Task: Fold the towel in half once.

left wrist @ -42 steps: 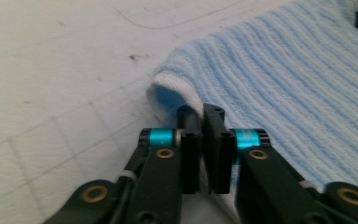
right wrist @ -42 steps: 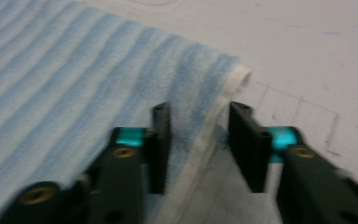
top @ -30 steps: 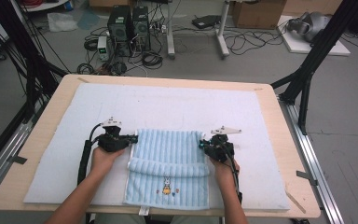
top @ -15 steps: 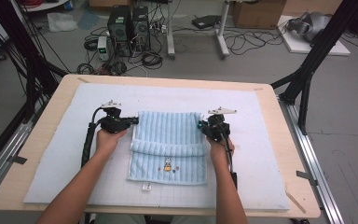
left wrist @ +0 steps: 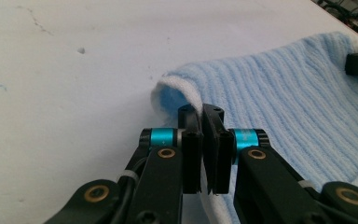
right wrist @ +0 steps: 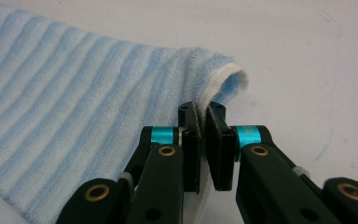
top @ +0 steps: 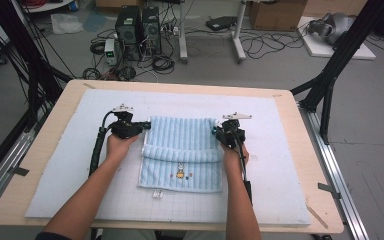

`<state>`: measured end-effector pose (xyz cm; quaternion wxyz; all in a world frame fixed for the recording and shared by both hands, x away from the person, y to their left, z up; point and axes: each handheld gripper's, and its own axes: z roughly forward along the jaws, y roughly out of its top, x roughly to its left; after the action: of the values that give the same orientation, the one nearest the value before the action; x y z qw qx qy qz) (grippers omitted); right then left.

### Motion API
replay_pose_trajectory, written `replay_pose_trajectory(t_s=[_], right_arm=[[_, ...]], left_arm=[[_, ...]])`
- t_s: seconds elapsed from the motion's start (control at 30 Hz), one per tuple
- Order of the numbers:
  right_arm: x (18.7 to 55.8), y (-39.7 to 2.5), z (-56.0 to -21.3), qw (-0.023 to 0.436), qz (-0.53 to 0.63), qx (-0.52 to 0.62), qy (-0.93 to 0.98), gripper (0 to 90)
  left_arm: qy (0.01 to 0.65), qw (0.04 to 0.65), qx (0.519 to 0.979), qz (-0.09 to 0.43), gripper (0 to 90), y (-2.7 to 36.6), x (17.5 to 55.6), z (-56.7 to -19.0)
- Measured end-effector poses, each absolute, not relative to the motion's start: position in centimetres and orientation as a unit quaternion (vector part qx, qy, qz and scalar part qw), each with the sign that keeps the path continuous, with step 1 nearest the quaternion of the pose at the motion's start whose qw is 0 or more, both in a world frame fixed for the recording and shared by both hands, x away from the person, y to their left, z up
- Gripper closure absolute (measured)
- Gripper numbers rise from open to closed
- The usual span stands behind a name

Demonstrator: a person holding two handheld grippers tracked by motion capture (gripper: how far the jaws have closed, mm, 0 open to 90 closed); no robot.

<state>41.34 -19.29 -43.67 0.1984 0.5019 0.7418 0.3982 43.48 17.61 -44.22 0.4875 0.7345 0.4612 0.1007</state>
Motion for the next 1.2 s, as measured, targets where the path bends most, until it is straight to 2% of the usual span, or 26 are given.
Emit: replay_pose_trajectory(t_s=[0.03, 0.07, 0.1, 0.13, 0.17, 0.3, 0.47, 0.57, 0.63, 0.87, 1.1, 1.2], right_arm=[[41.3, -19.2, -43.7, 0.197, 0.398, 0.503, 0.742, 84.4], [41.3, -19.2, -43.7, 0.198, 0.397, 0.503, 0.742, 82.6], [41.3, -19.2, -43.7, 0.199, 0.397, 0.506, 0.740, 75.6], [41.2, -19.3, -43.6, 0.200, 0.399, 0.511, 0.734, 65.5], [41.2, -19.5, -43.5, 0.197, 0.405, 0.519, 0.726, 59.9], [40.6, -20.2, -42.9, 0.195, 0.409, 0.525, 0.720, 44.7], [39.5, -20.7, -42.1, 0.191, 0.424, 0.516, 0.719, 29.9], [38.8, -20.7, -41.4, 0.185, 0.434, 0.500, 0.726, 26.9], [38.1, -20.7, -40.9, 0.178, 0.442, 0.489, 0.730, 24.8], [35.8, -20.9, -41.3, 0.175, 0.441, 0.463, 0.748, 24.9], [34.2, -21.4, -42.5, 0.161, 0.441, 0.456, 0.756, 25.2], [33.9, -21.6, -42.6, 0.160, 0.447, 0.458, 0.751, 25.2]], left_arm=[[0.465, 0.483, 0.735, 0.102, 77.2, 17.6, 43.5, -44.3], [0.468, 0.478, 0.737, 0.101, 63.4, 17.6, 43.5, -44.4], [0.469, 0.473, 0.739, 0.099, 53.1, 17.5, 43.4, -44.4], [0.466, 0.469, 0.744, 0.097, 48.7, 17.5, 43.3, -44.3], [0.464, 0.467, 0.747, 0.096, 46.8, 17.6, 43.1, -44.2], [0.458, 0.481, 0.741, 0.099, 39.2, 17.9, 42.5, -43.4], [0.433, 0.502, 0.740, 0.114, 36.8, 18.7, 41.1, -42.6], [0.430, 0.511, 0.733, 0.131, 34.7, 19.1, 40.1, -42.6], [0.420, 0.518, 0.737, 0.116, 35.4, 19.3, 39.6, -42.7], [0.384, 0.515, 0.764, 0.064, 44.3, 19.1, 38.4, -43.2], [0.384, 0.481, 0.785, 0.068, 49.7, 18.1, 38.1, -44.2], [0.390, 0.472, 0.787, 0.071, 56.5, 18.0, 38.0, -44.6]])
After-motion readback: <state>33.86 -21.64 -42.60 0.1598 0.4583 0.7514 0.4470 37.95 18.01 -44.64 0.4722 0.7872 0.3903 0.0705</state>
